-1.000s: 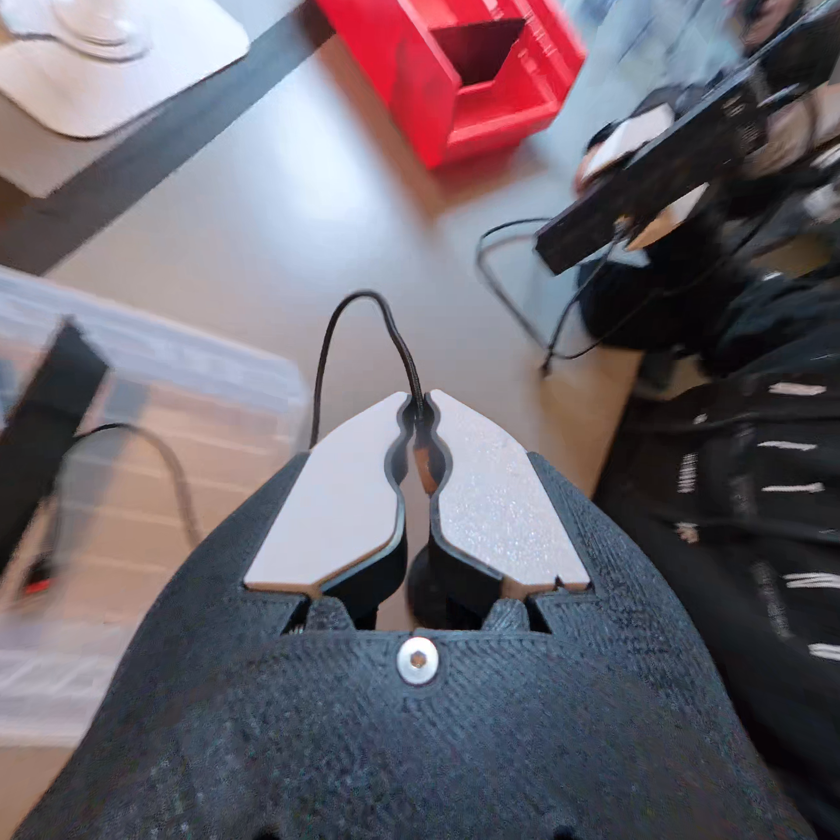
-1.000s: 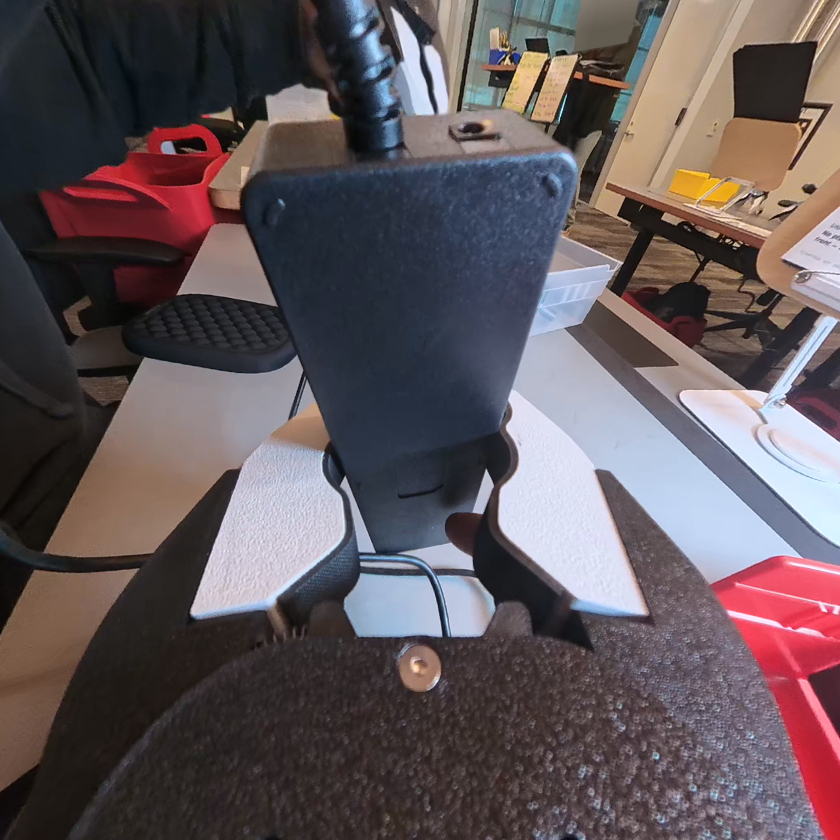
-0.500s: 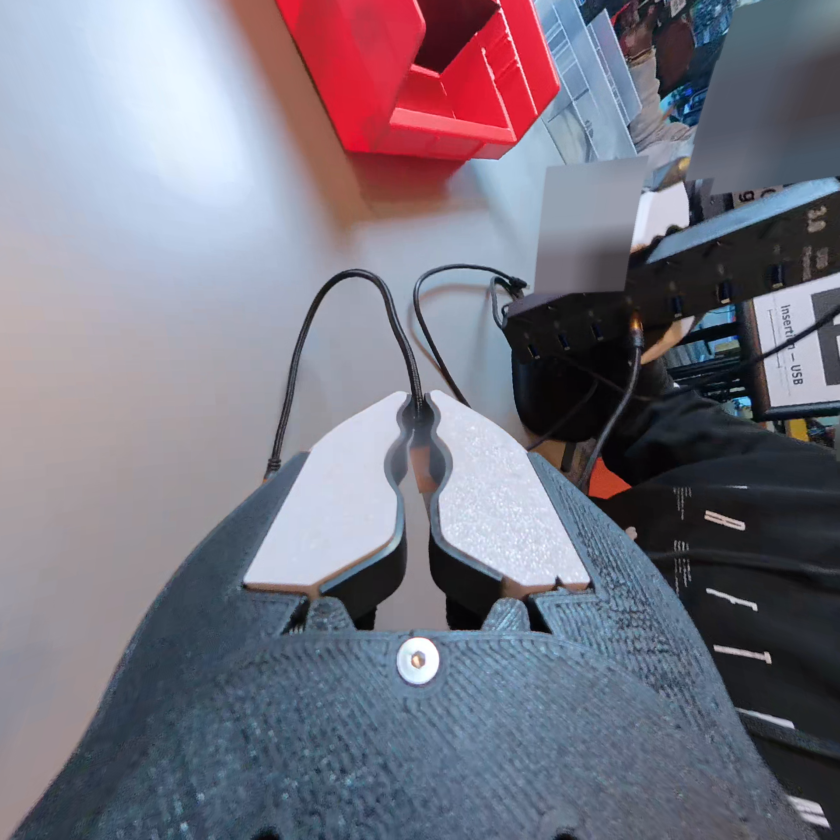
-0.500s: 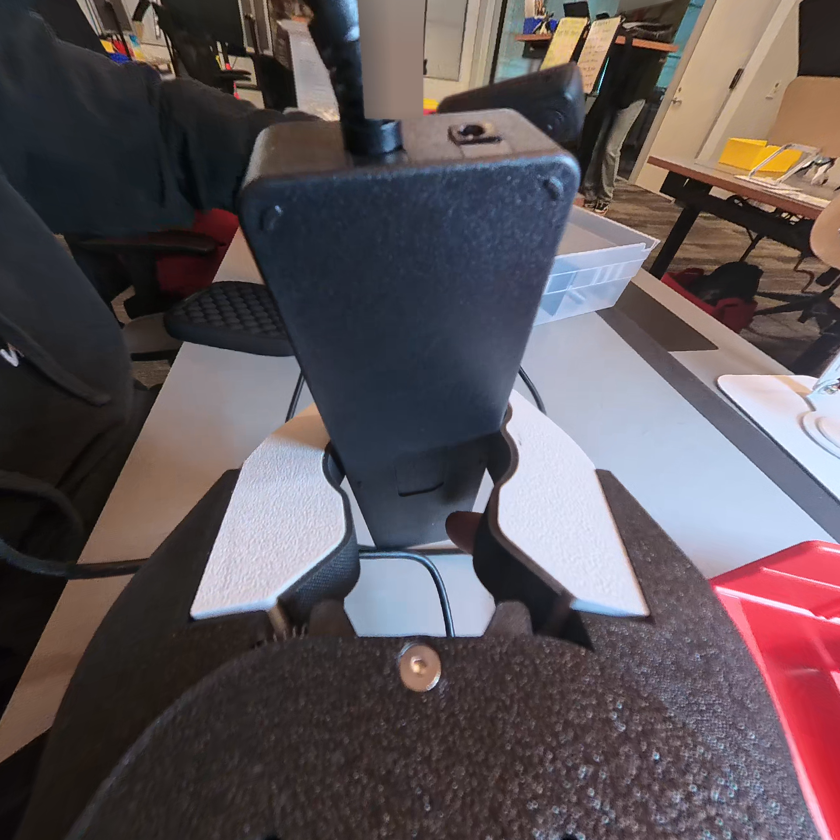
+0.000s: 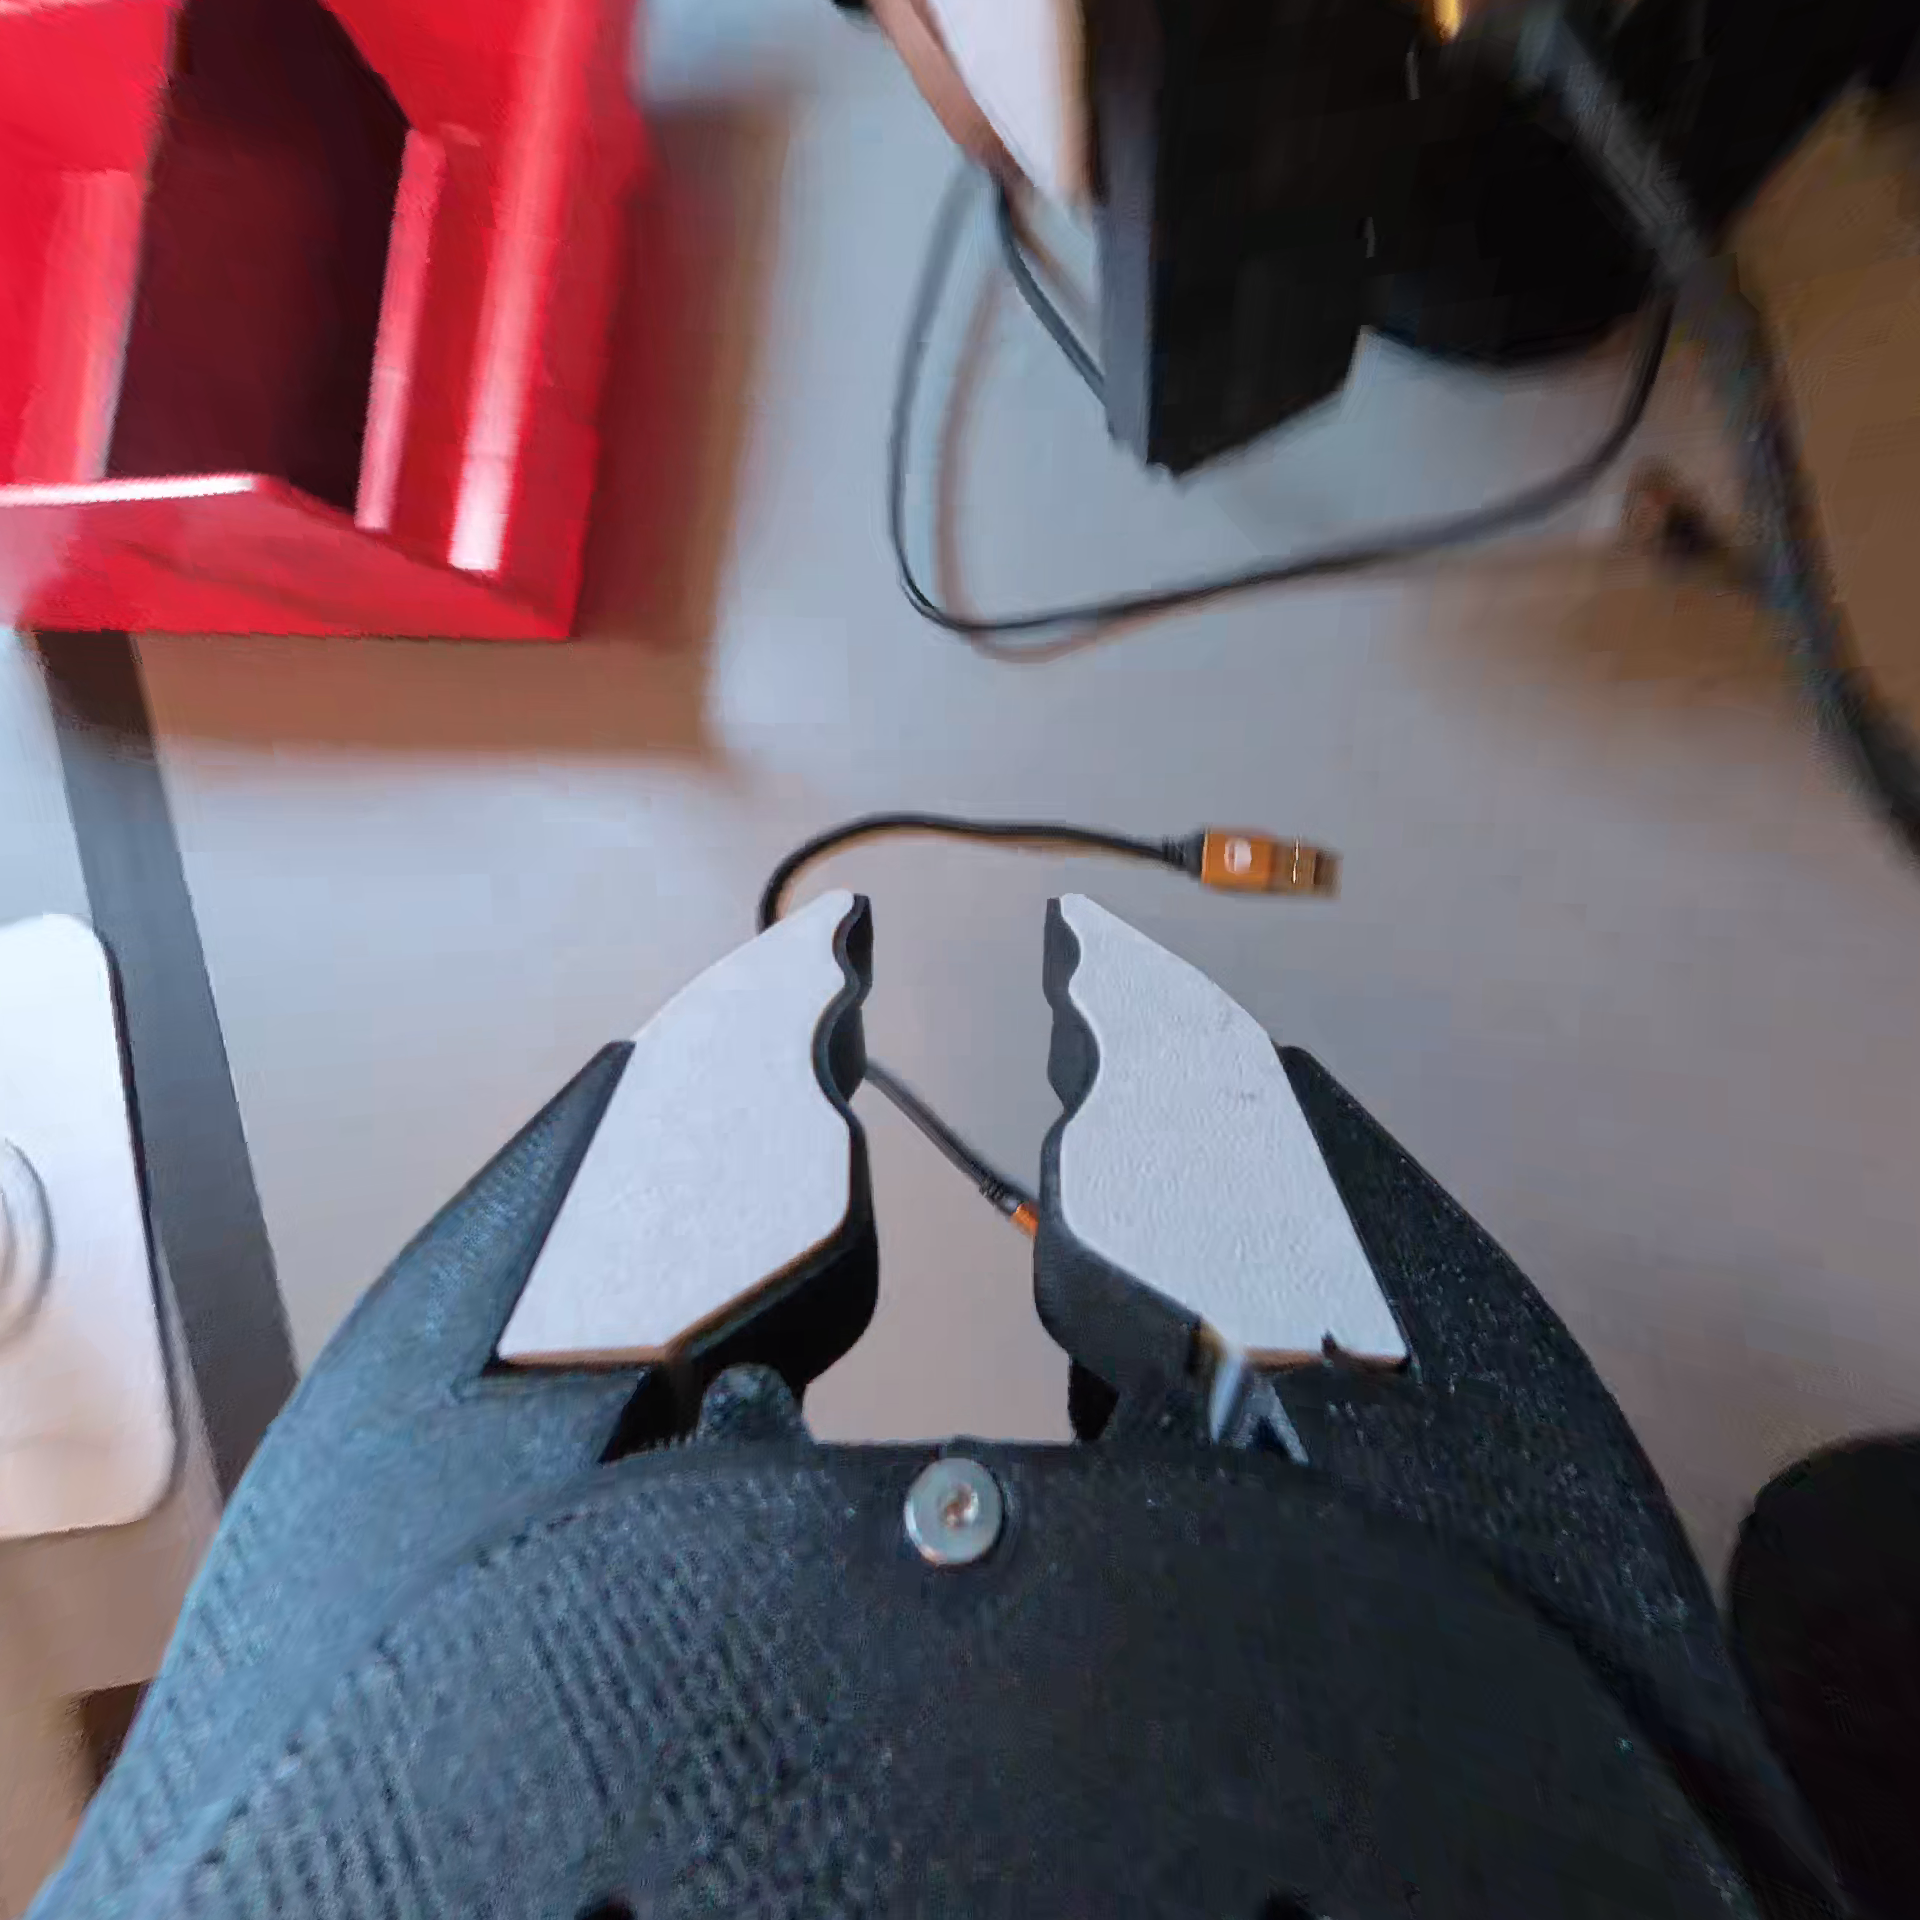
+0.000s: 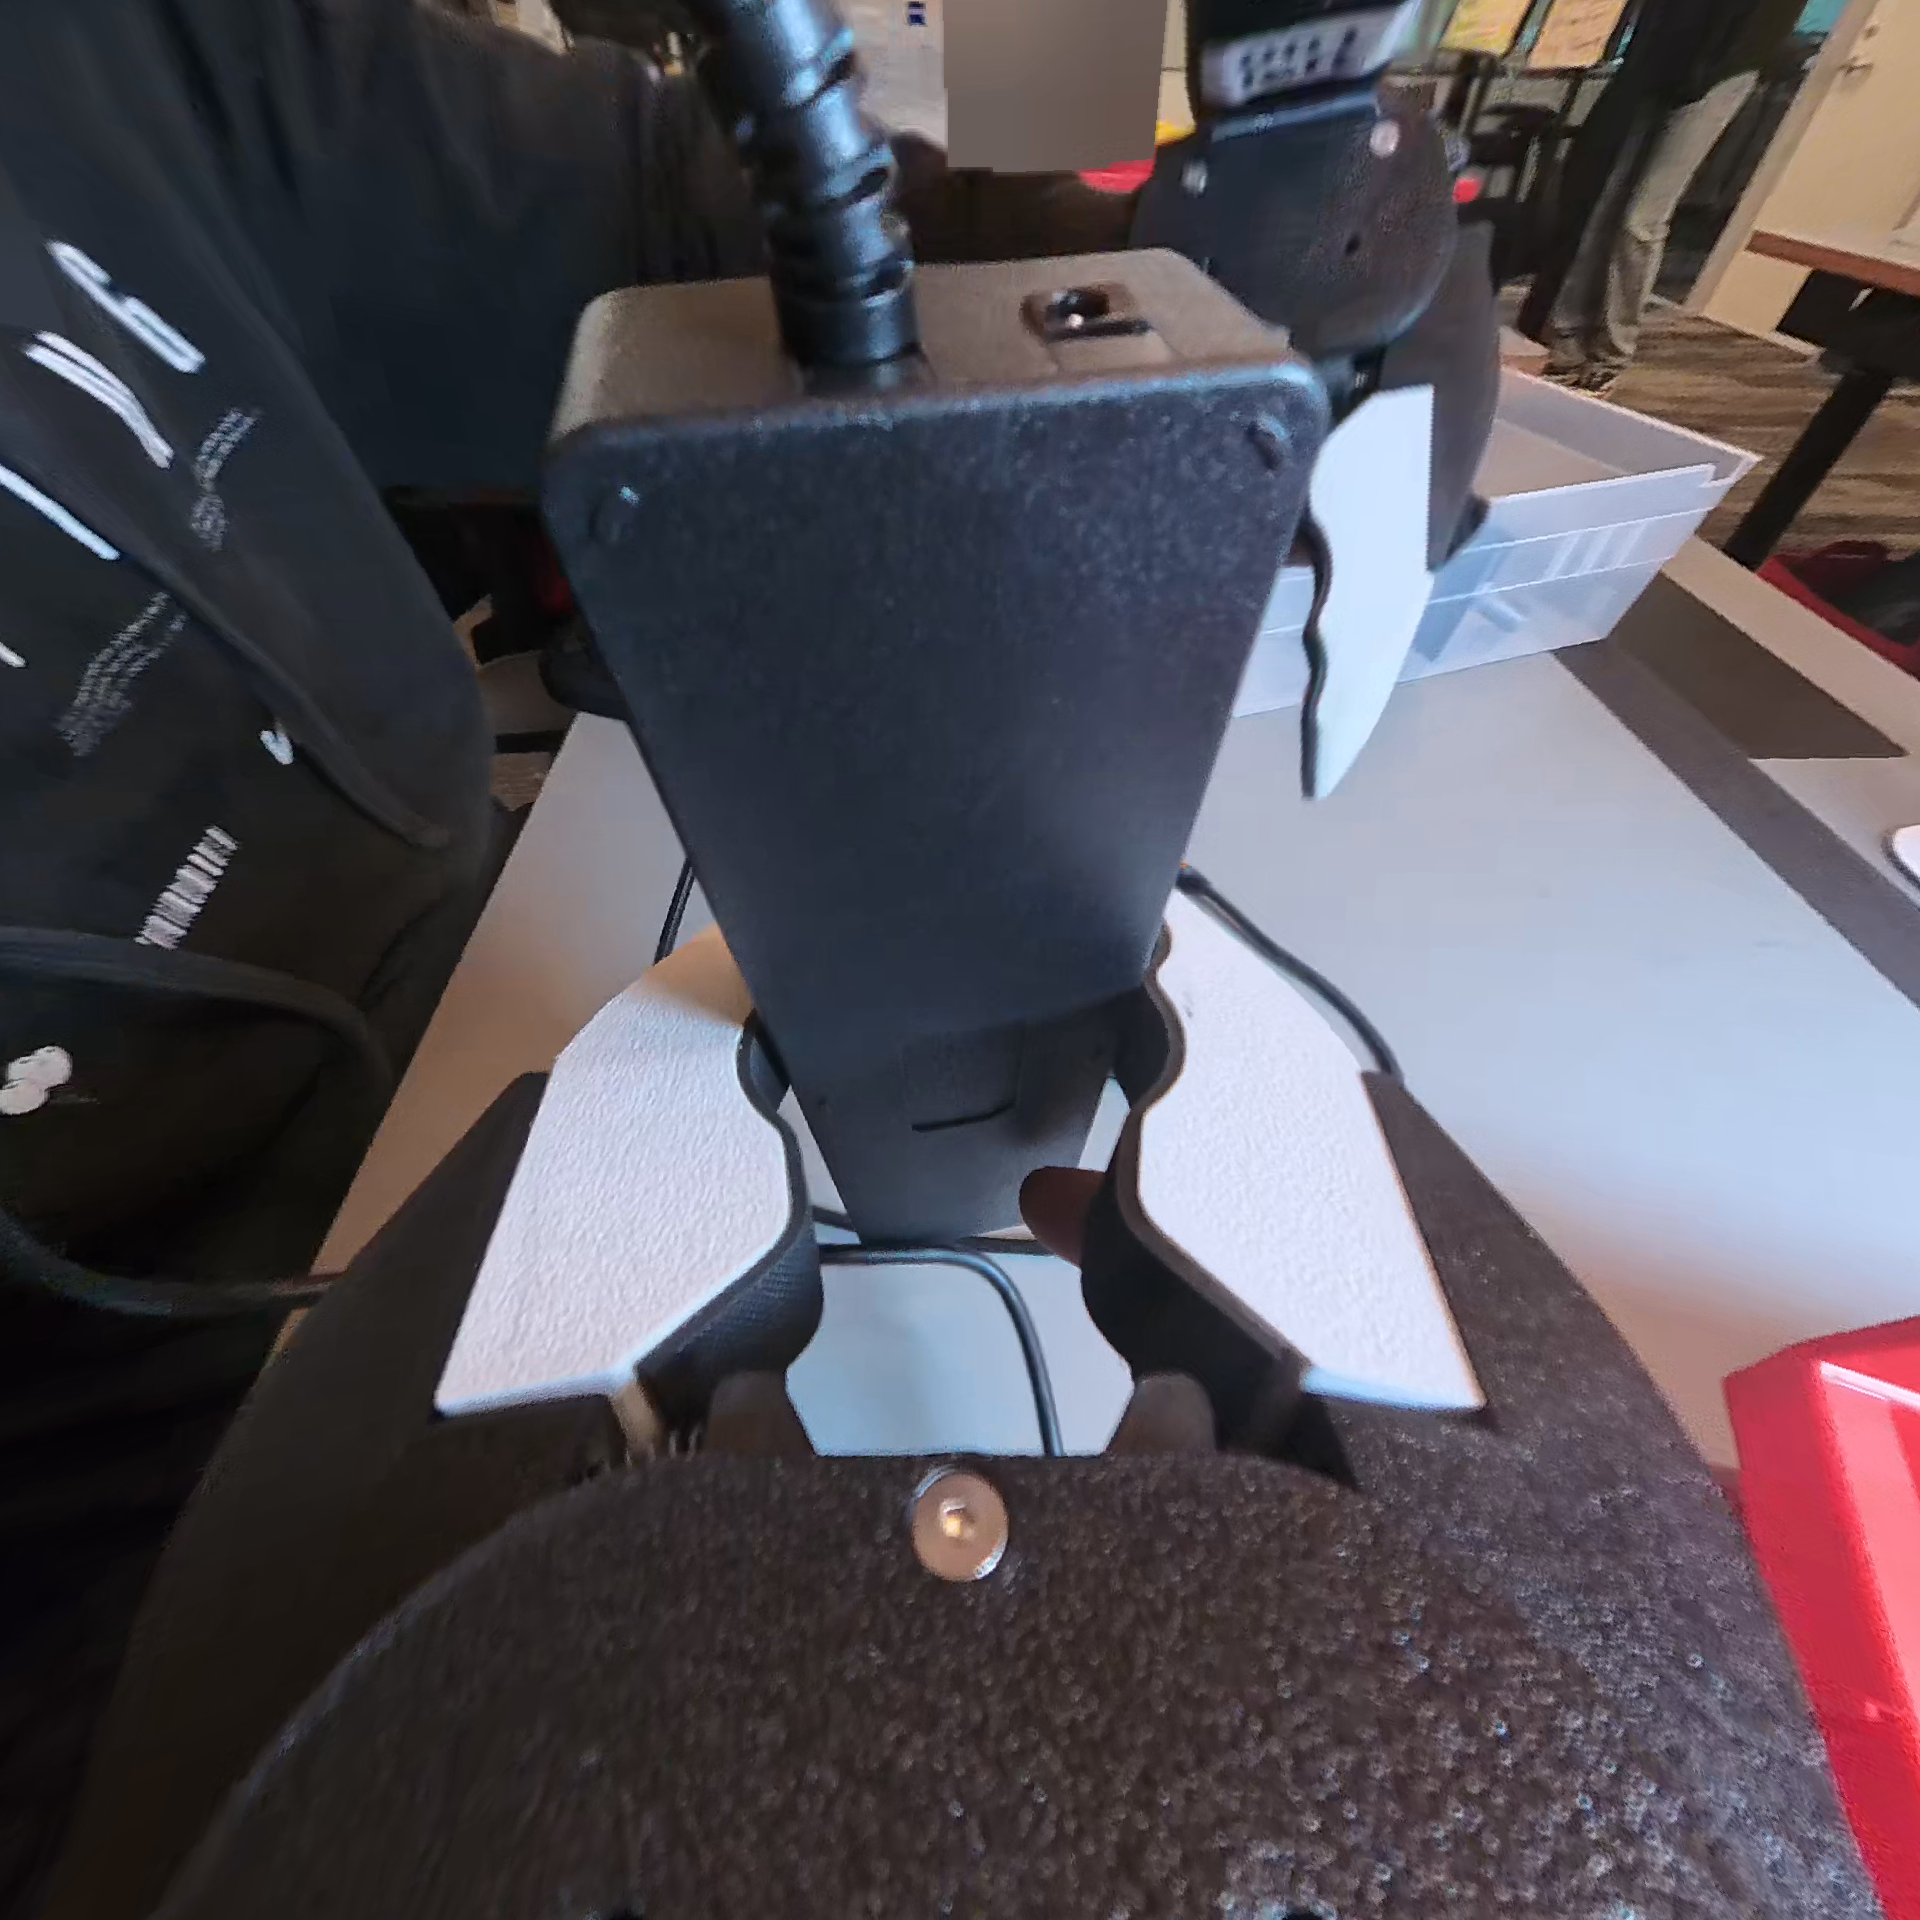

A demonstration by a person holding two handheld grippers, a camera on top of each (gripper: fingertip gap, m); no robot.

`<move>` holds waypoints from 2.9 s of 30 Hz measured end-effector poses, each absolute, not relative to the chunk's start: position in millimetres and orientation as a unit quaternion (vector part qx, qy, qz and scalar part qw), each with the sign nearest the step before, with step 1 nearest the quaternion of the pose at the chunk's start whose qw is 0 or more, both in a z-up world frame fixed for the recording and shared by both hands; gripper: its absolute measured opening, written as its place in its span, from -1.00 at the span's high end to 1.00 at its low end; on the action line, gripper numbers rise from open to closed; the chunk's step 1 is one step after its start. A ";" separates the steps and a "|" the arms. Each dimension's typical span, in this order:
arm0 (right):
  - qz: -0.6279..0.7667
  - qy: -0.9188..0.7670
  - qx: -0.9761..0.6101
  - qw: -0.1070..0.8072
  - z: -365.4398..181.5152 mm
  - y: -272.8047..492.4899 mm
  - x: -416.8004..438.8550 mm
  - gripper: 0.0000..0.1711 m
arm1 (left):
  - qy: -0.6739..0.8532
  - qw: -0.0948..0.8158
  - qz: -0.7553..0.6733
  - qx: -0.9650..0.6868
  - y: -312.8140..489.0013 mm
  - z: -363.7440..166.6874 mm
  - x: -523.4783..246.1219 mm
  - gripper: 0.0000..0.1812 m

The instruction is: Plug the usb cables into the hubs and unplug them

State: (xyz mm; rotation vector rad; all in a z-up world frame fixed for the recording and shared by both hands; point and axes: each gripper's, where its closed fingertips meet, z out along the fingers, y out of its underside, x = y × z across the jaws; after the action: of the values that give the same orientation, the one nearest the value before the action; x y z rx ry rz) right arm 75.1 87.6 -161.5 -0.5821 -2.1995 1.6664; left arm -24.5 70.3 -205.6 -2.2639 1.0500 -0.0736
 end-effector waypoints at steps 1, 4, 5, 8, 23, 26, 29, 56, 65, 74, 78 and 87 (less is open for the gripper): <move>0.587 -0.771 -0.198 0.149 -161.4 86.6 78.8 0.27 | 0.436 0.286 -0.016 -0.853 66.9 -216.6 -19.7 0.65; 0.601 -0.770 -0.180 0.117 -158.8 84.0 90.2 0.27 | 0.537 0.221 -0.005 -0.814 54.7 -244.7 -2.3 0.68; 0.605 -0.769 -0.175 0.107 -158.0 83.4 93.5 0.27 | 0.568 0.208 -0.001 -0.796 51.2 -252.7 2.0 0.68; 0.611 -0.769 -0.165 0.089 -156.3 84.0 100.5 0.27 | 0.636 0.185 0.010 -0.749 48.3 -268.8 11.9 0.64; 0.623 -0.758 -0.174 0.085 -153.5 98.2 103.9 0.28 | 0.614 0.099 -0.145 -0.769 48.8 -298.4 33.6 0.79; 0.625 -0.756 -0.172 0.090 -150.8 98.5 105.0 0.27 | 0.405 0.138 -0.149 -0.891 63.3 -297.5 0.7 0.79; 0.620 -0.761 -0.166 0.090 -151.9 94.0 104.7 0.27 | 0.230 0.209 -0.192 -0.931 53.7 -292.0 -27.2 0.79; 0.587 -0.773 -0.197 0.136 -173.5 70.5 68.6 0.27 | 0.186 0.266 -0.124 -0.938 15.4 -283.0 -43.8 0.92; 0.528 -0.791 -0.222 0.213 -188.5 58.7 36.5 0.28 | 0.185 0.328 -0.142 -0.916 15.6 -185.5 23.7 0.92; 0.487 -0.808 -0.238 0.231 -200.7 55.3 29.7 0.28 | 0.213 0.265 -0.108 -0.934 30.2 -194.8 42.5 0.92; 0.478 -0.813 -0.242 0.230 -205.9 56.8 28.8 0.28 | 0.226 0.260 -0.097 -0.934 32.8 -197.2 43.9 0.92; 0.485 -0.814 -0.241 0.209 -208.7 53.8 31.8 0.28 | 0.237 0.268 -0.102 -0.928 30.7 -194.2 45.0 0.92</move>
State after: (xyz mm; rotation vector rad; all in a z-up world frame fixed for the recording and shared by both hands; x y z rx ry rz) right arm 31.8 53.8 -208.7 -0.6694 -2.2640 1.3498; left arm 45.0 30.7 -194.2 -2.5041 0.6404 -0.2758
